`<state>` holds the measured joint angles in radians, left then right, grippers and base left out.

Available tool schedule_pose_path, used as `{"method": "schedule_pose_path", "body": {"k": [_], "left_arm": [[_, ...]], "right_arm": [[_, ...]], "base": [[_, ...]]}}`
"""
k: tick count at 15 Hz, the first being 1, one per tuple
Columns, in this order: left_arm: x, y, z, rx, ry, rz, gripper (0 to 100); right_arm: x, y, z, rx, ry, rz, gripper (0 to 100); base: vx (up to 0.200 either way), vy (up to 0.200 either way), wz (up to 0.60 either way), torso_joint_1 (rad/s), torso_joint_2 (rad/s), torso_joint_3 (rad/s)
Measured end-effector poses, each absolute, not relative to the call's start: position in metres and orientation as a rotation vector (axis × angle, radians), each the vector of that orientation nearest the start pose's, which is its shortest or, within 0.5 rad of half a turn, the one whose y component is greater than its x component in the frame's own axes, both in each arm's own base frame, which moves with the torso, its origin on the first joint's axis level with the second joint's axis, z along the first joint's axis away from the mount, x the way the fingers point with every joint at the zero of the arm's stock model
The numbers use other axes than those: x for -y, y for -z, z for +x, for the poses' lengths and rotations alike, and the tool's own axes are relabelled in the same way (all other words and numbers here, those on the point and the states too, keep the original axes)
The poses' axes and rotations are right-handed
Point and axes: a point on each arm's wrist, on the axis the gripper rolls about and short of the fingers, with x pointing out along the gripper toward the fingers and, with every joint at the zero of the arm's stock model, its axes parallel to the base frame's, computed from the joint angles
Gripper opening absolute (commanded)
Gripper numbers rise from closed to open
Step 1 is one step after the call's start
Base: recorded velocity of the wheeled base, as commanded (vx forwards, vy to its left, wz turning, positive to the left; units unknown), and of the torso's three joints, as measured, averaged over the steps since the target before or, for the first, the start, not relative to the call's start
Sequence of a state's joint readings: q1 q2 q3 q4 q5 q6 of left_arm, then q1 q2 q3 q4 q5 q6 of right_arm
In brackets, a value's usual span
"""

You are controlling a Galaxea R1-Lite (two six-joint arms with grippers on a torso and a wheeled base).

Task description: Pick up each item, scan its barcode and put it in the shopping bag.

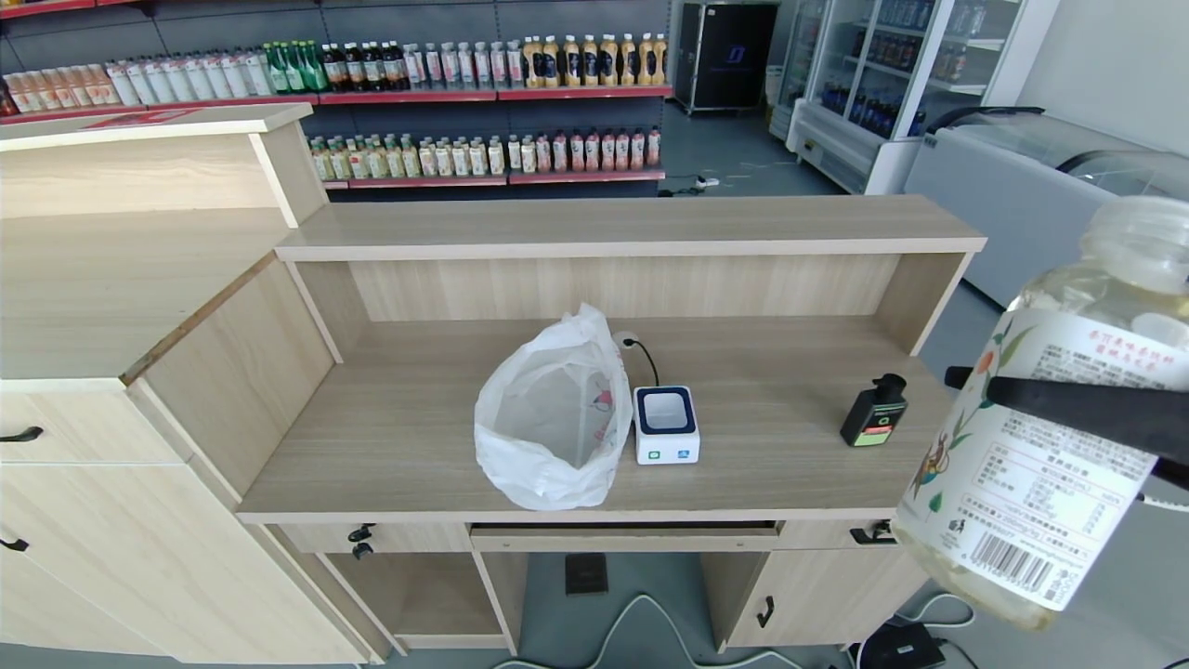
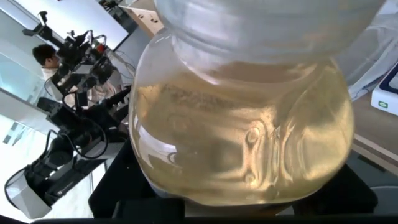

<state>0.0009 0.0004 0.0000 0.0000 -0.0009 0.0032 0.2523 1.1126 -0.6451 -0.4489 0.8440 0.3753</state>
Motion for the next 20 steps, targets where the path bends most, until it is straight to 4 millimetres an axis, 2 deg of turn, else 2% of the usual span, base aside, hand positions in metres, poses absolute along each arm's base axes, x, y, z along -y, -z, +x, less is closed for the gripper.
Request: {"method": "schedule_pose_path", "body": {"k": [11,20], "left_arm": [[0.000,-0.075,-0.023,0.000,0.000,0.003,100],[0.000,-0.075,-0.023,0.000,0.000,0.003,100]], "right_arm": [[-0.049,-0.248,0.129,-0.258,-1.061,0.365,0],[-0.047,-0.247,0.128,-0.250,-1.049,0.360,0]], "base": [[0.000,0.000,0.00,0.000,0.00,0.000],[0.000,0.000,0.00,0.000,0.00,0.000]]}}
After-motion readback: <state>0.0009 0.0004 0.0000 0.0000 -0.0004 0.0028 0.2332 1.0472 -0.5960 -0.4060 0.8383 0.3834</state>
